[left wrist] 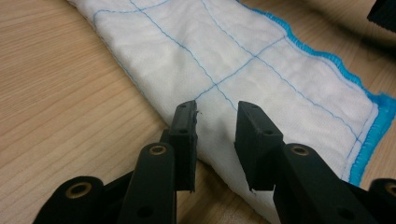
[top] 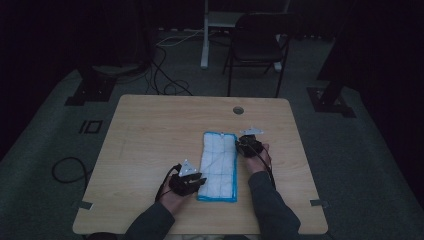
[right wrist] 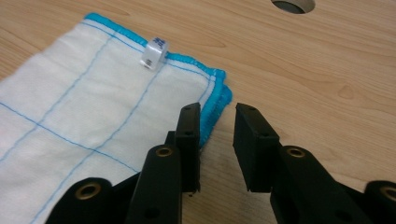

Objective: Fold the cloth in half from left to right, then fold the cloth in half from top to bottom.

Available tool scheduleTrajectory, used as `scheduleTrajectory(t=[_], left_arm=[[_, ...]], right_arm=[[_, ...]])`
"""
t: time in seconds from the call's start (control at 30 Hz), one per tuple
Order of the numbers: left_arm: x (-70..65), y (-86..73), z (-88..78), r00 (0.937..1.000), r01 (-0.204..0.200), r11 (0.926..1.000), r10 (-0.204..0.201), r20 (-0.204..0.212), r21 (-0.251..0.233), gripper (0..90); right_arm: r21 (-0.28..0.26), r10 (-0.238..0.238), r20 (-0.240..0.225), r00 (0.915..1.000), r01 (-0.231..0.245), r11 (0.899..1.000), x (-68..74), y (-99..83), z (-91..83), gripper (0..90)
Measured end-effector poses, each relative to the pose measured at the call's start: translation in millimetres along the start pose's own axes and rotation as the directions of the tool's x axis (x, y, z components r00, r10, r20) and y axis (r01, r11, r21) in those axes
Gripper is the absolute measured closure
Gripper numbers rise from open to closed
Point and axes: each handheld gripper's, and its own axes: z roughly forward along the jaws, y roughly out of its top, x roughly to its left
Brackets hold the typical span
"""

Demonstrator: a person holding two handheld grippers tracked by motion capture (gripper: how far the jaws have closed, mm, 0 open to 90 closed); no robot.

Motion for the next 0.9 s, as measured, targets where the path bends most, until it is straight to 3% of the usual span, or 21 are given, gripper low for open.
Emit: scheduleTrajectory(t=[0.3, 0.53, 0.9], left_arm=[[9.9, 2.9, -2.5, 0.9996, 0.027, 0.9994, -0.027, -0.006, -0.02, 68.7], [20.4, 8.2, -4.7, 0.9989, 0.036, 0.9989, -0.037, -0.029, -0.029, 68.7], [47.8, 50.4, 2.8, 0.9943, 0.028, 0.9974, -0.034, -0.101, -0.067, 65.4]], right_arm=[[-0.014, 0.029, -0.045, 0.9985, -0.03, 0.999, -4.0, 1.0, -3.8, 63.3], [-0.023, 0.021, -0.065, 0.9977, -0.022, 0.999, -3.7, 1.2, -5.1, 61.2], [-0.036, 0.037, -0.085, 0.9957, -0.04, 0.999, -5.5, 4.9, -4.4, 57.8]])
